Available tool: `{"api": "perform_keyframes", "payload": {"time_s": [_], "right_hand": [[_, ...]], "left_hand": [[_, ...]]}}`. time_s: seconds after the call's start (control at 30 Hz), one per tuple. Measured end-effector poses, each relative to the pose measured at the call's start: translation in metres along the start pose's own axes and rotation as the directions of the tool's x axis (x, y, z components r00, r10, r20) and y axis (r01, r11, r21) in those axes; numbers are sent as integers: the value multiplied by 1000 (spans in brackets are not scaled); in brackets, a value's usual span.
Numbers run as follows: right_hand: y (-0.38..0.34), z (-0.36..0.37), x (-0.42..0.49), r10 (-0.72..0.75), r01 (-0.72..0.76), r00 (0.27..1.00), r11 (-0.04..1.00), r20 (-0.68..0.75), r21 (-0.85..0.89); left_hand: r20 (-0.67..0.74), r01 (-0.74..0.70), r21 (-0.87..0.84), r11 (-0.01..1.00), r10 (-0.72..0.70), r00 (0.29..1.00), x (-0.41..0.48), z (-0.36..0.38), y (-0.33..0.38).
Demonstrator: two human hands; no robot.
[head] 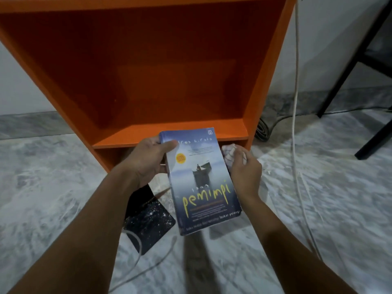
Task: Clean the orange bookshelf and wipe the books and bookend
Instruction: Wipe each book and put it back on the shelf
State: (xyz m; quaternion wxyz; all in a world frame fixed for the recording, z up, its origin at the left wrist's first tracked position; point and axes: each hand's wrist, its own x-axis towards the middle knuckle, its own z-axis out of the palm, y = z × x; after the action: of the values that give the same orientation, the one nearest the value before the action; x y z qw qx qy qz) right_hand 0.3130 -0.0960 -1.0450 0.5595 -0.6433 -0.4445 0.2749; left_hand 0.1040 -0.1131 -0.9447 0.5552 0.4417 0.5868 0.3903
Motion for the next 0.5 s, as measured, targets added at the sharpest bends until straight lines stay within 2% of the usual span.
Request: {"api": "perform_keyframes", "payload": {"time_s": [0.13, 0.2, 0.23, 0.33, 0.37, 0.43, 0.5], "right_hand": [[-30, -7, 1, -302, 284, 952, 933, -49, -222], [-40, -3, -8, -405, 392, 914, 896, -21, -208], [-45, 4, -19, -425, 426, 904, 891, 38, -156], [-44, 33, -72, -391, 435, 864, 897, 318, -76], [-37, 41, -87, -394, 448, 857, 888, 332, -105], [-22, 46, -100, -345, 386, 908, 910, 239, -151], [-4, 44, -90, -104, 137, 977, 975, 186, -174]], "left_hand": [[-105, 31, 65, 997, -24, 994, 3, -7, -14], [-180, 47, 62, 997, -35, 983, 5, -7, -21], [-203, 50, 53, 997, -38, 978, 5, -5, -22], [-249, 35, -16, 999, -38, 968, 5, 3, -24], [-267, 36, -44, 998, -47, 963, 5, 5, -24], [-277, 36, -90, 995, -59, 959, 5, 8, -24], [-272, 28, -108, 994, -57, 961, 4, 5, -25]]}}
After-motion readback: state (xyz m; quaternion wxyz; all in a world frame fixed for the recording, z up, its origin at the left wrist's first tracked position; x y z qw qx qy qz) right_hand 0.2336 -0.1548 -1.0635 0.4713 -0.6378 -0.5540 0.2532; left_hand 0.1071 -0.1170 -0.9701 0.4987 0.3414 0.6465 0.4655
